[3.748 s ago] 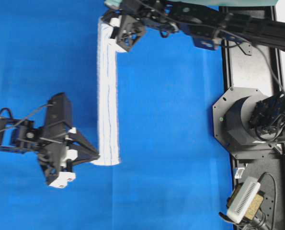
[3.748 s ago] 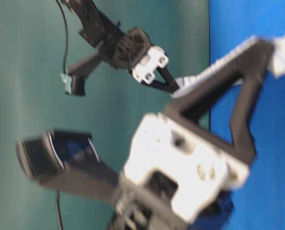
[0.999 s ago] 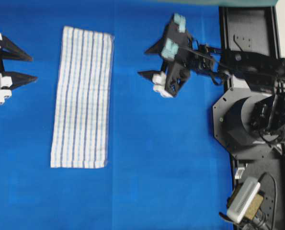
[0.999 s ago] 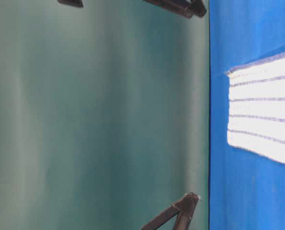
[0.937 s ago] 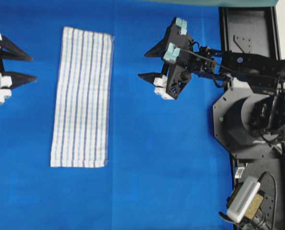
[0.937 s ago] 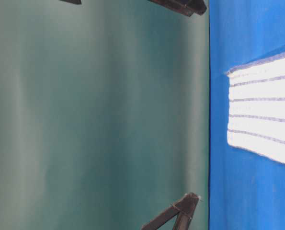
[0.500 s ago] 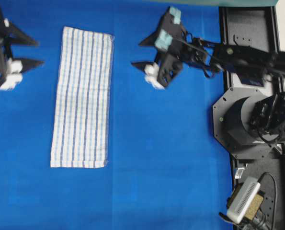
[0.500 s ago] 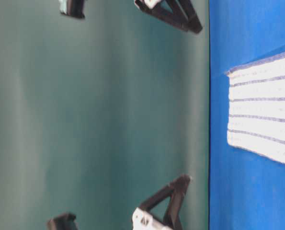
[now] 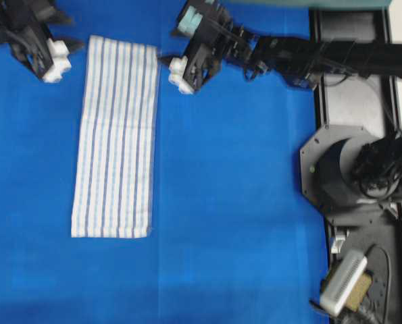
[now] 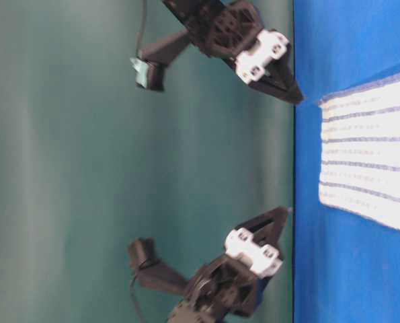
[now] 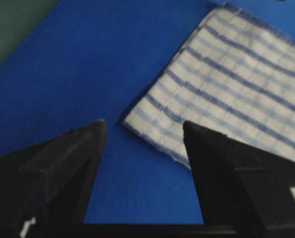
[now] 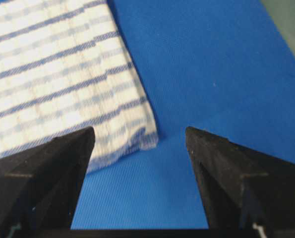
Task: Fold the blue towel.
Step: 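Move both grippers to the top corners of the vertical strip, then grasp the top corners and fold them down toward the bottom end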
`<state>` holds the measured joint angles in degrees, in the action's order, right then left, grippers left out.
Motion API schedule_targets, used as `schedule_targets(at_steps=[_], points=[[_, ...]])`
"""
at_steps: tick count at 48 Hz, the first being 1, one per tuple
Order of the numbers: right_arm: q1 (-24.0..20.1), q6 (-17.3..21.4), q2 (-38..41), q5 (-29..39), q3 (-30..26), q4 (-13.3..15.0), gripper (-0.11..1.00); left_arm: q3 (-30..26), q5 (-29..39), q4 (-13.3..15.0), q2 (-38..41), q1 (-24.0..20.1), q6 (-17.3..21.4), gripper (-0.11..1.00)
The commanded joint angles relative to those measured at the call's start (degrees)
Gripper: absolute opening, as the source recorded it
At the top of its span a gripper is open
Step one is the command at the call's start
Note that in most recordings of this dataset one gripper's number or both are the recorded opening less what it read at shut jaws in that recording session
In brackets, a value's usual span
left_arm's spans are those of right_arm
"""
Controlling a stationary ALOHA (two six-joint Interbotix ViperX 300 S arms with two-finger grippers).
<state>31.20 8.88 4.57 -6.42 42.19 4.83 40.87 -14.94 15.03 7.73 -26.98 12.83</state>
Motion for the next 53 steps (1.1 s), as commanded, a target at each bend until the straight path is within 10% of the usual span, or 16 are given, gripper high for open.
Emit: schedule_targets(at_steps=[1,36,53], points=[[0.26,-0.09,1.23,-1.05,-2.2,0.09,0.87,-2.37,-1.76,-0.18,1.93,-0.09,-0.09,0.57],[1.05,-0.18,8.09,-4.83,-3.43,0.0,0.83,-6.77,-6.15,-0.18,13.54,1.05,-1.67,0.56],[0.7,-0.18,8.17,-4.83,-3.25,0.09,0.19,-6.68,-6.06,-0.18,13.89,1.23,-0.7,0.04]])
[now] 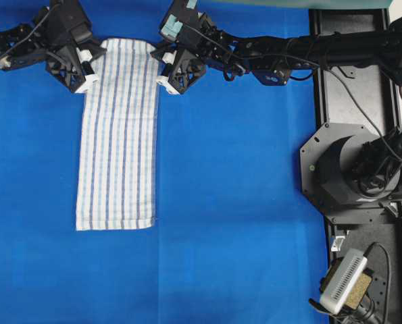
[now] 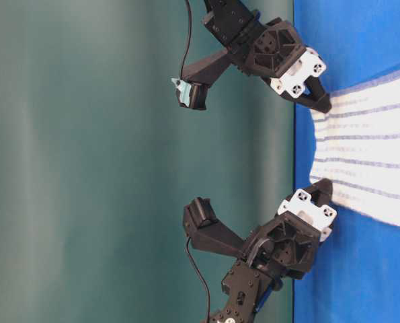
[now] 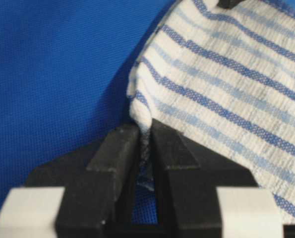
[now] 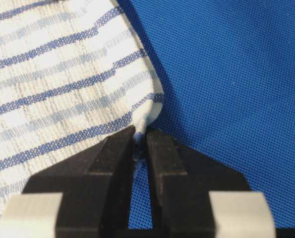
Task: Fold the blue towel.
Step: 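Grasp the top corners and fold them down toward the bottom end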
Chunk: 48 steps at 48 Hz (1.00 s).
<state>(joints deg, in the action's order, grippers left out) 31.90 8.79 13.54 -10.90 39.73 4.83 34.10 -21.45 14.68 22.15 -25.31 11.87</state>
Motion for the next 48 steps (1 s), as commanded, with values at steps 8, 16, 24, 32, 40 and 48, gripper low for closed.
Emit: schedule_targets(at_steps=[8,16,24,32,40,48], points=[[-0.35,0.0,-0.79,-0.35,-0.88,0.09,0.19,0.88,0.35,0.18,-1.23,-0.44,0.79,0.04],[-0.62,0.26,-1.58,-0.35,-0.7,0.0,0.19,1.23,0.44,0.18,-3.25,-0.44,0.88,0.04],[-1.23,0.35,-4.92,0.0,0.35,0.0,0.19,3.08,1.23,0.18,-7.47,-0.26,0.88,0.04],[-2.99,0.53,-8.88,0.18,2.2,-0.26,0.19,6.15,1.58,0.18,-12.57,1.49,0.79,0.04],[-7.03,0.62,-12.66,0.7,4.57,-1.49,0.19,8.96,1.49,0.18,-16.17,5.1,0.62,0.04],[-12.48,0.7,-15.47,1.14,7.47,-4.48,0.19,11.43,1.49,0.18,-18.63,10.81,-2.02,0.04]])
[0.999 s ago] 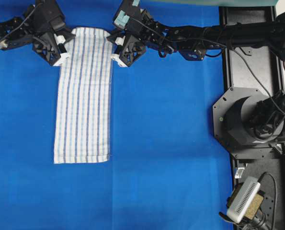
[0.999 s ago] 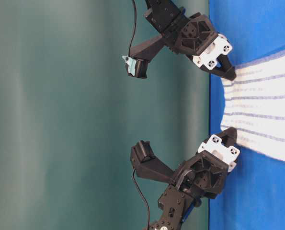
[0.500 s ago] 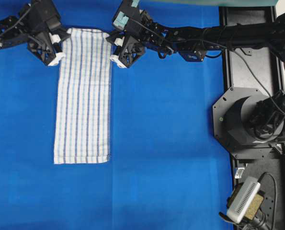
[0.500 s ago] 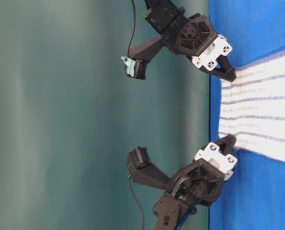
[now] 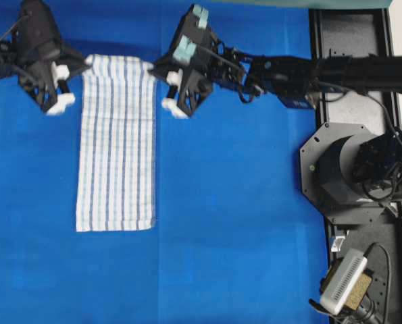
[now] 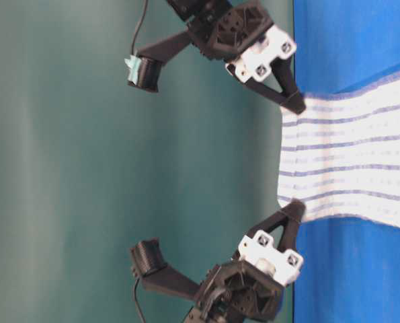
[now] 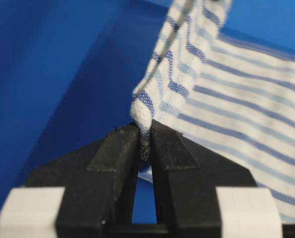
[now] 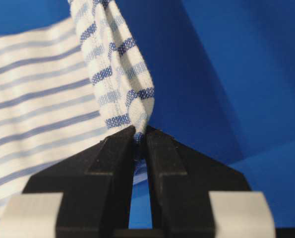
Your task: Fold the blue towel.
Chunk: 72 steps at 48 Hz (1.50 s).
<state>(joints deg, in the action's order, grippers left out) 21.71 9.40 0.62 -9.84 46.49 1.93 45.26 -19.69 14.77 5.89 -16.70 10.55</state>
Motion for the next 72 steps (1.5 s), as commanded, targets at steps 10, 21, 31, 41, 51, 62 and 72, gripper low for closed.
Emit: schedule_targets(at_steps=[10,21,31,41,51,62,72], points=[[-9.49,0.09,-3.52,0.0,2.9,-7.03,0.19,2.55,-0.26,0.7,-4.48,10.9,-3.08,0.04],[-16.79,0.09,-3.52,0.0,3.6,-12.04,0.19,2.64,-0.62,0.7,-4.13,19.6,-9.84,0.04],[-22.06,0.09,-3.16,0.09,3.69,-15.73,0.19,2.81,-0.62,0.7,-3.87,25.66,-13.36,0.04],[-26.19,0.0,-2.37,0.0,3.16,-17.58,0.19,2.11,-0.97,0.7,-3.16,29.27,-13.97,0.04],[-28.21,0.0,-0.79,0.0,2.46,-18.81,0.19,1.14,-1.05,0.79,-1.49,30.59,-13.97,0.04],[-29.18,0.09,1.41,0.0,1.58,-19.07,0.19,0.79,-1.14,0.7,0.53,31.03,-13.97,0.04],[-29.44,0.0,1.49,0.0,1.49,-19.07,0.19,0.88,-2.64,0.7,1.93,31.03,-13.97,0.04]])
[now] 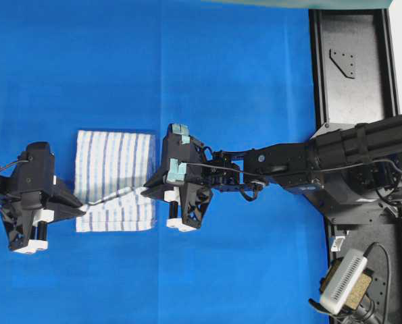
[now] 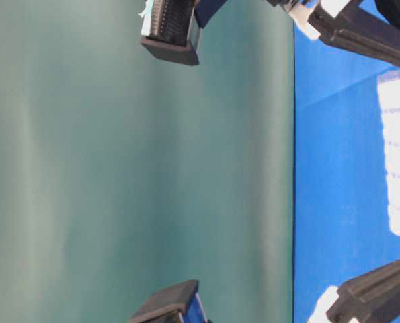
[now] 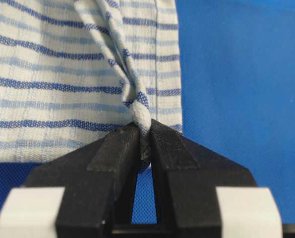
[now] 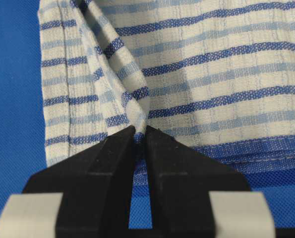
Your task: Fold the blue towel.
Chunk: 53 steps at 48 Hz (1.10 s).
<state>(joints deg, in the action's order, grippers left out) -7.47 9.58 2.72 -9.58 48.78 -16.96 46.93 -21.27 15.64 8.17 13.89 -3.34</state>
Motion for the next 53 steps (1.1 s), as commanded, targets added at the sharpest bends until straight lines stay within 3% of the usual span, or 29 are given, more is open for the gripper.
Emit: schedule_targets(at_steps=[1,18,22,26,29,33,41,43,53], points=[[-0.26,-0.18,-0.62,-0.26,-0.88,-0.18,0.19,-0.79,-1.23,-0.18,-0.26,0.44,-0.09,0.04],[-1.05,-0.18,-0.62,0.18,-0.79,-0.18,0.2,-0.7,-2.46,-0.09,0.0,0.09,0.0,0.04],[-1.23,-0.18,-0.62,0.18,-0.88,-0.18,0.33,-0.44,-2.55,0.0,-0.09,0.0,-0.09,0.04],[-1.49,-0.18,-0.62,0.26,-1.05,-0.18,0.58,-0.7,-2.46,0.09,-0.26,0.09,-0.09,0.05],[-1.67,-0.18,-0.88,0.62,-1.32,-0.18,0.76,-1.14,-2.29,0.09,-0.44,0.44,-0.09,0.14],[-1.67,-0.44,-2.02,1.93,-1.49,-0.09,0.91,-1.76,-1.67,0.09,-1.32,0.7,0.0,0.38],[-1.67,-1.32,-6.94,4.66,-1.49,1.23,0.86,-1.76,2.55,0.09,-5.71,1.14,0.97,0.85],[-1.67,-1.58,-8.44,5.45,-1.49,1.93,0.86,-1.49,4.48,0.09,-7.38,0.97,1.05,0.88],[-1.67,-2.99,-16.52,9.32,-1.05,5.8,0.86,-0.62,11.16,0.0,-14.94,0.44,1.23,0.79]])
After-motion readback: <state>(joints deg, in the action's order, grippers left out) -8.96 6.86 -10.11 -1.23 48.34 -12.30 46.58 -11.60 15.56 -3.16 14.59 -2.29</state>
